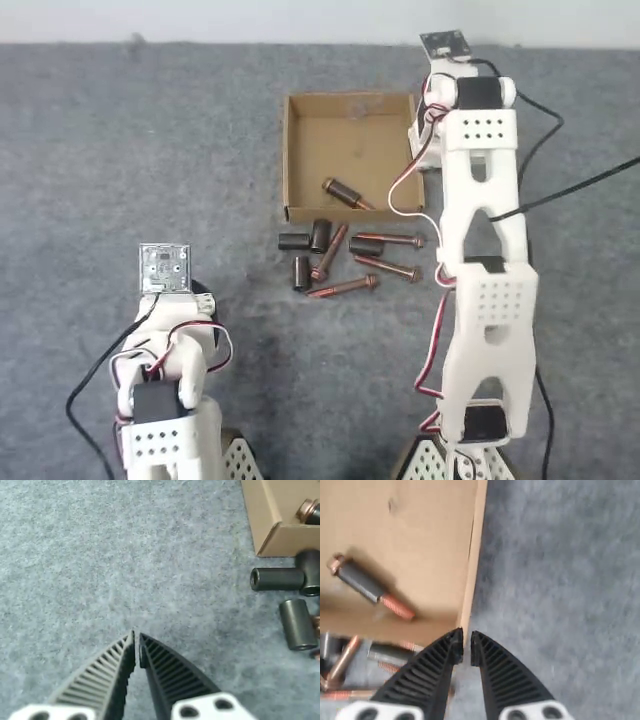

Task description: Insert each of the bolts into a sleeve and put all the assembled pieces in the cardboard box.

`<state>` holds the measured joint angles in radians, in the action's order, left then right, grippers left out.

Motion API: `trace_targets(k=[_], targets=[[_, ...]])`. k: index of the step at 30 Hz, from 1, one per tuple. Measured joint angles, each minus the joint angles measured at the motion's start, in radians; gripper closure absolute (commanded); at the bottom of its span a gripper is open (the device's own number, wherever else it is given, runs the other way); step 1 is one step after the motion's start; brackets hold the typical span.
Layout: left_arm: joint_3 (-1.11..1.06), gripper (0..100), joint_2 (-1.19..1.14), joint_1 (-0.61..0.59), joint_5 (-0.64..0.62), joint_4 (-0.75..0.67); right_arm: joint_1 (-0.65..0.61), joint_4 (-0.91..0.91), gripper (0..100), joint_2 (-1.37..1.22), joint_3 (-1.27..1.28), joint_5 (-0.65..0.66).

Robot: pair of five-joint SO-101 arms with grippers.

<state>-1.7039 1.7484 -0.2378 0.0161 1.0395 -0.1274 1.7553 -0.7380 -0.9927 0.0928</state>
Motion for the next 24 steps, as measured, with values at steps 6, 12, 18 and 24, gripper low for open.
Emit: trace_targets(k=[6,12,18,24], targets=[[0.0,99,0.0,0.0,0.0,0.0,-0.006,0.0,99.3,0.216,0.292,0.0],[0.0,99,0.0,0.0,0.0,0.0,-0.006,0.0,99.3,0.388,0.522,0.0],[0.0,99,0.0,0.0,0.0,0.0,-0.046,0.0,99.3,0.562,0.756,0.0],[0.0,99,0.0,0.0,0.0,0.0,-0.137,0.0,99.3,0.733,0.977,0.0]])
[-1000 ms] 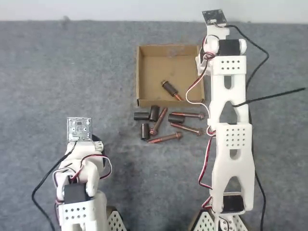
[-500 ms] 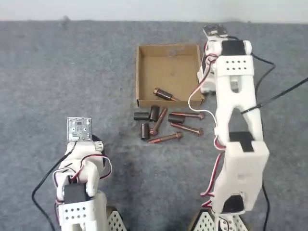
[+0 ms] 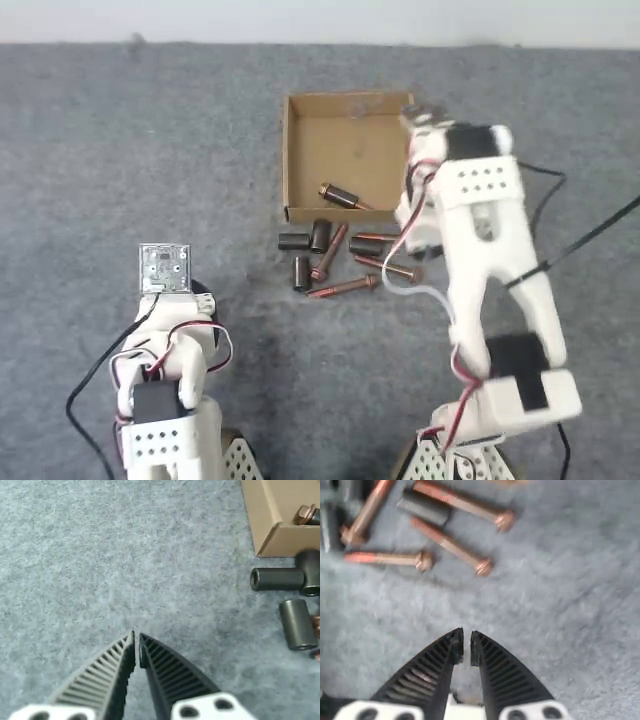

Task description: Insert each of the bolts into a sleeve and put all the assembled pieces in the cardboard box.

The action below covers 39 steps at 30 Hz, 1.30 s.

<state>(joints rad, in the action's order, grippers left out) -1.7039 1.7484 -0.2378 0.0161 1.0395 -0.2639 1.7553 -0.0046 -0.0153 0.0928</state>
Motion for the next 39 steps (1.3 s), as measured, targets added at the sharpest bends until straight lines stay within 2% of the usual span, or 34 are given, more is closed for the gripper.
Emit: trace_targets(k=[11,15,24,29,39], targets=[[0.0,99,0.0,0.0,0.0,0.0,-0.276,-0.046,99.2,0.331,0.302,0.0],[0.0,99,0.0,0.0,0.0,0.0,-0.305,-0.132,99.1,0.399,0.408,0.002],[0.0,99,0.0,0.0,0.0,0.0,-0.301,-0.388,98.5,0.399,0.543,0.39],[0.0,99,0.0,0.0,0.0,0.0,-0.269,-0.528,88.8,0.399,0.557,0.594],[0.0,99,0.0,0.0,0.0,0.0,-0.261,-0.746,88.3,0.382,0.637,0.638]])
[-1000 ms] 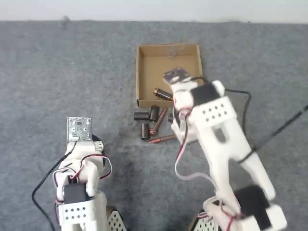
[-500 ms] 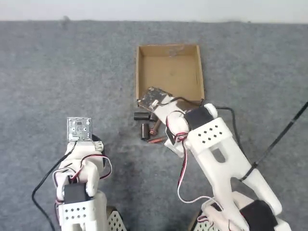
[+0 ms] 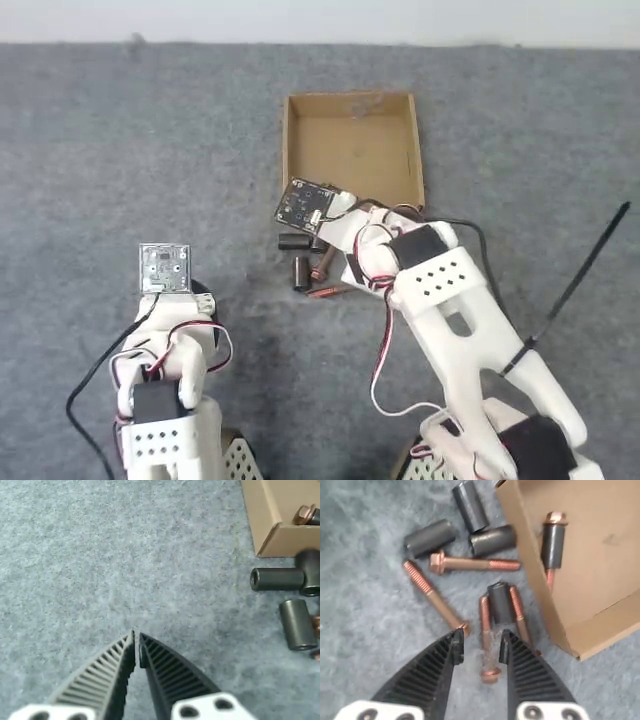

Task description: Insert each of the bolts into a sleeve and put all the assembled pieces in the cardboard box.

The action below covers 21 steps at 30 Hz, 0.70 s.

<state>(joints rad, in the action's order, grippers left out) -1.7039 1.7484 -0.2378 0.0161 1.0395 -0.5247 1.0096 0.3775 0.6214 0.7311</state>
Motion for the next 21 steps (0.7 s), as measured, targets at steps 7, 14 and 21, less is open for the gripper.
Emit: trace_targets(k=[7,14,21], targets=[[0.0,99,0.0,0.0,0.0,0.0,0.0,-0.089,88.4,-0.189,0.0,0.071],[0.0,99,0.0,0.0,0.0,0.0,0.008,-0.103,88.6,-0.328,-0.064,0.118],[0.0,99,0.0,0.0,0.0,0.0,0.078,-0.103,88.6,-0.443,-0.167,0.141]])
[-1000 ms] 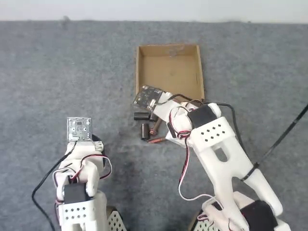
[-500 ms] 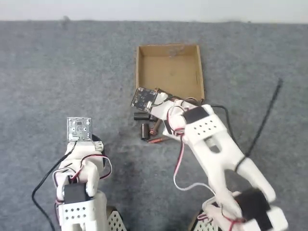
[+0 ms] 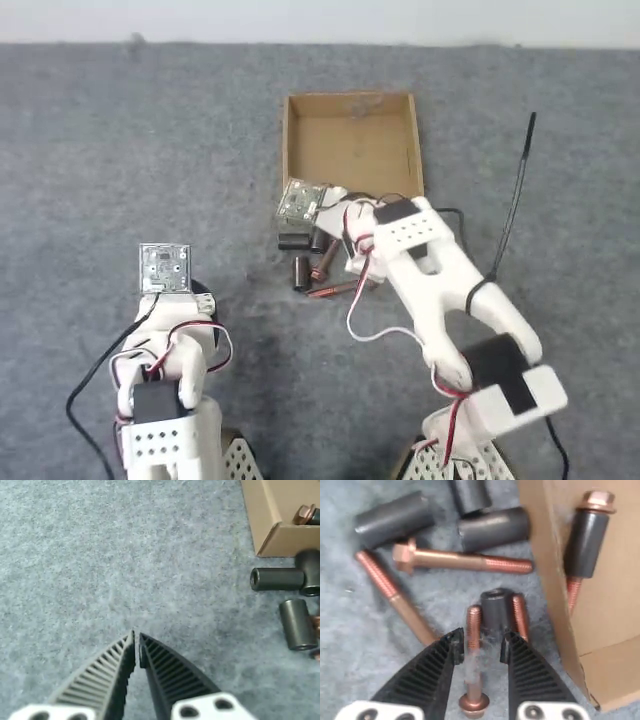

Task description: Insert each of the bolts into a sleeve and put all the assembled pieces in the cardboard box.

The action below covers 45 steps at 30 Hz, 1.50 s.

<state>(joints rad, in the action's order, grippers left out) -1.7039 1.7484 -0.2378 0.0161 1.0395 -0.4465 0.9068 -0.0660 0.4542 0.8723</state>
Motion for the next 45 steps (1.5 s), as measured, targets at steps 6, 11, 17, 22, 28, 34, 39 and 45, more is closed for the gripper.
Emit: trace_targets(k=[6,11,17,22,28,34,39,45], targets=[[0.0,99,0.0,0.0,0.0,0.0,0.002,0.0,88.7,-0.034,-0.011,0.04],[0.0,99,0.0,0.0,0.0,0.0,0.0,-0.046,88.7,-0.034,-0.011,0.043],[0.0,99,0.0,0.0,0.0,0.0,0.005,-0.072,88.7,-0.035,-0.011,0.043],[0.0,99,0.0,0.0,0.0,0.0,0.006,-0.081,88.7,-0.066,-0.012,0.043],[0.0,99,0.0,0.0,0.0,0.0,0.014,-0.141,88.7,-0.153,-0.052,0.046],[0.0,99,0.0,0.0,0.0,0.0,0.014,-0.132,94.9,-0.196,-0.101,0.046],[0.0,99,0.0,0.0,0.0,0.0,0.015,-0.127,97.6,-0.198,-0.118,0.044],[0.0,99,0.0,0.0,0.0,0.0,0.017,-0.127,97.9,-0.198,-0.12,0.046]])
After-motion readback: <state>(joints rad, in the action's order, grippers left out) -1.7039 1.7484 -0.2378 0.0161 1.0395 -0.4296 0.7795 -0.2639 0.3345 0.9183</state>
